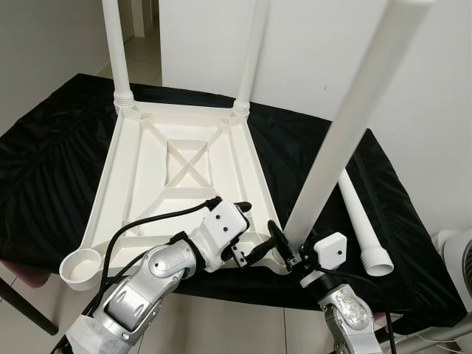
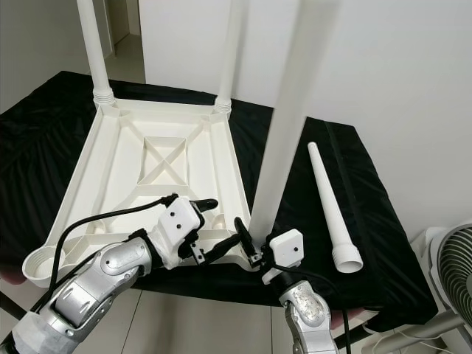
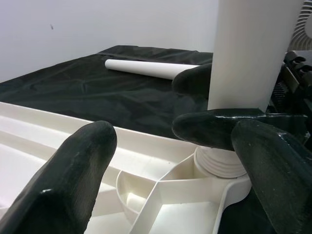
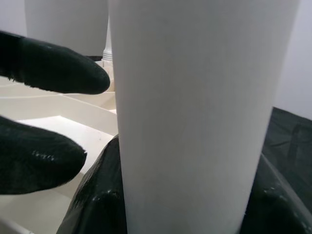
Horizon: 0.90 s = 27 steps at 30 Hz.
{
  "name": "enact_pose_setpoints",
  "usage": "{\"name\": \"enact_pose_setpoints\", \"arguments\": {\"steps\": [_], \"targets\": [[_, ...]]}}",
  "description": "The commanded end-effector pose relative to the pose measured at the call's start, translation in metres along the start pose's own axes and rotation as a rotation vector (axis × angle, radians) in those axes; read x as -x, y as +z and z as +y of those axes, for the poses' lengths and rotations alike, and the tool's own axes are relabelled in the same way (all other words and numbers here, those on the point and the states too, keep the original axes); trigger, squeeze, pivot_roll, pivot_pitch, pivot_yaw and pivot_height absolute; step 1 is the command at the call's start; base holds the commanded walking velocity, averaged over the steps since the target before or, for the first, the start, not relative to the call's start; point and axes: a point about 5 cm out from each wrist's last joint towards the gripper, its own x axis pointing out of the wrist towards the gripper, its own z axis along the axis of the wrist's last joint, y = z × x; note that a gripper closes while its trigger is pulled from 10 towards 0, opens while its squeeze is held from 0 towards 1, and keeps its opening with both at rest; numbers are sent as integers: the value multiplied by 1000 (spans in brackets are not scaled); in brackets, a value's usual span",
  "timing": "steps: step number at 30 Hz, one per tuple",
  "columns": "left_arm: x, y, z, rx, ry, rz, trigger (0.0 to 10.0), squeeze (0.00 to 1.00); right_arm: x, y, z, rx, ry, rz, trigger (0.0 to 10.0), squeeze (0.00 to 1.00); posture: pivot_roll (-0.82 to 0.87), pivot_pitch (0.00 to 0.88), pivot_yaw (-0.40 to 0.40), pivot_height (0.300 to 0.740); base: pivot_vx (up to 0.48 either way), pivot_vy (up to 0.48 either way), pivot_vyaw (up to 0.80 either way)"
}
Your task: Building children table
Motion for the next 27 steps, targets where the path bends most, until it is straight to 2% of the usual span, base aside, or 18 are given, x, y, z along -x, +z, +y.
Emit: {"name": "enact_pose_setpoints", "arguments": {"steps": [1, 3, 9, 11, 14, 23, 27], "targets": [[-1, 2, -5, -4, -109, -1, 10000, 0, 12, -22, 1, -7, 13, 135, 10000, 0, -12, 1, -97, 740, 0, 0, 0], [-1, 1, -5, -5, -114, -1, 10000, 0, 10, -23, 0, 21, 24, 143, 10000, 0, -12, 0, -97, 740, 0, 0, 0], [-1, 1, -4, -8, -116, -1, 10000, 0, 2, -21, -3, -49, 0, 163, 10000, 0, -10, 0, -97, 740, 0, 0, 0], [-1, 2, -4, -8, -116, -2, 10000, 0, -1, -20, -5, -39, 3, 175, 10000, 0, -9, 0, -98, 740, 0, 0, 0], [-2, 3, -5, -10, -118, -6, 10000, 0, -7, -20, -12, -74, -40, 186, 10000, 0, -8, 0, -102, 740, 0, 0, 0], [-2, 2, -6, -9, -114, -5, 10000, 0, 3, -32, -10, -230, -102, 238, 10000, 0, -4, 0, -110, 740, 0, 0, 0], [-1, 2, -7, -6, -114, -4, 10000, 0, 6, -34, -8, -249, -116, 253, 10000, 0, -8, 0, -112, 740, 0, 0, 0]]}}
